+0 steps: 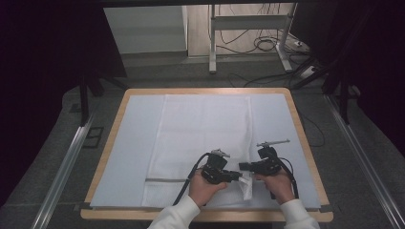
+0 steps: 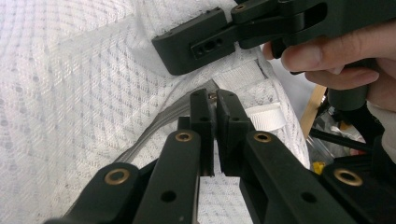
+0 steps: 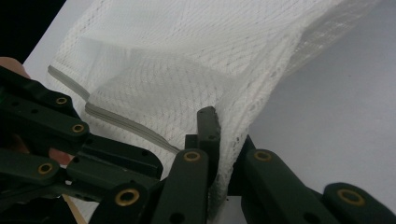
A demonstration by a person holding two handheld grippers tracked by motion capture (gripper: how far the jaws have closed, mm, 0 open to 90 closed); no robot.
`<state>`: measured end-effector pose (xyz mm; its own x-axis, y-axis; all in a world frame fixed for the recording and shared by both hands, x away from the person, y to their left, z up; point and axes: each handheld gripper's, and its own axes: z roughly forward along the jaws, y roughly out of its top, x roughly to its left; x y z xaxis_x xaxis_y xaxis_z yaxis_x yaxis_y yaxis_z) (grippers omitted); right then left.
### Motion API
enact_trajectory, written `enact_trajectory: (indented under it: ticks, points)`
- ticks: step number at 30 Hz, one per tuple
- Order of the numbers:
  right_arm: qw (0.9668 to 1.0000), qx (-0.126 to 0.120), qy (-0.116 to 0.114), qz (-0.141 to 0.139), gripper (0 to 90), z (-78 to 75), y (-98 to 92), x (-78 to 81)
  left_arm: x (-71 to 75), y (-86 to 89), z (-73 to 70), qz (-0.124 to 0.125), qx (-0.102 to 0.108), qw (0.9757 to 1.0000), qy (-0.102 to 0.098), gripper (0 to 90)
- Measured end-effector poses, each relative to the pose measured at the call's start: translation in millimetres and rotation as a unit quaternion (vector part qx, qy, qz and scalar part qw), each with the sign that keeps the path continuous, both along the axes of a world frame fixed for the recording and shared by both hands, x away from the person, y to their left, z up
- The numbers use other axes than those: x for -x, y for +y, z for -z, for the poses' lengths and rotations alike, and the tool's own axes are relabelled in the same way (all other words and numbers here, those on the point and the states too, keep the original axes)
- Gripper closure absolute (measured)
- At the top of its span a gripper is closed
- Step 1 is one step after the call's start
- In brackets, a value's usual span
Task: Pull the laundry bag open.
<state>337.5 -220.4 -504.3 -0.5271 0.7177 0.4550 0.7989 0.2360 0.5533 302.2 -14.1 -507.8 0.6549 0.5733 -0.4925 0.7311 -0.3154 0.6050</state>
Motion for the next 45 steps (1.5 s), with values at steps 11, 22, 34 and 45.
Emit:
enact_trajectory:
  ticks: [11, 22, 34, 45]
  points:
    - [1.0000, -0.004, -0.001, -0.009, 88.6, -1.2, -2.4, 2.1, -1.1, 0.6, 3.5, 0.002, 0.002, 1.0000, 0.009, 86.8]
    - [0.9999, -0.004, -0.004, -0.010, 88.6, -1.2, -4.9, 2.5, -2.9, 9.1, 9.2, -0.007, 0.005, 0.9997, 0.021, 86.9]
    - [0.9999, -0.003, -0.004, -0.012, 88.6, 0.2, -4.0, 1.6, 2.6, 13.1, 5.5, -0.009, -0.009, 0.9999, -0.002, 86.8]
    - [0.9999, -0.006, -0.004, -0.014, 88.6, 1.2, -1.7, 2.0, 2.4, 27.8, 7.9, -0.020, 0.001, 0.9998, 0.005, 86.8]
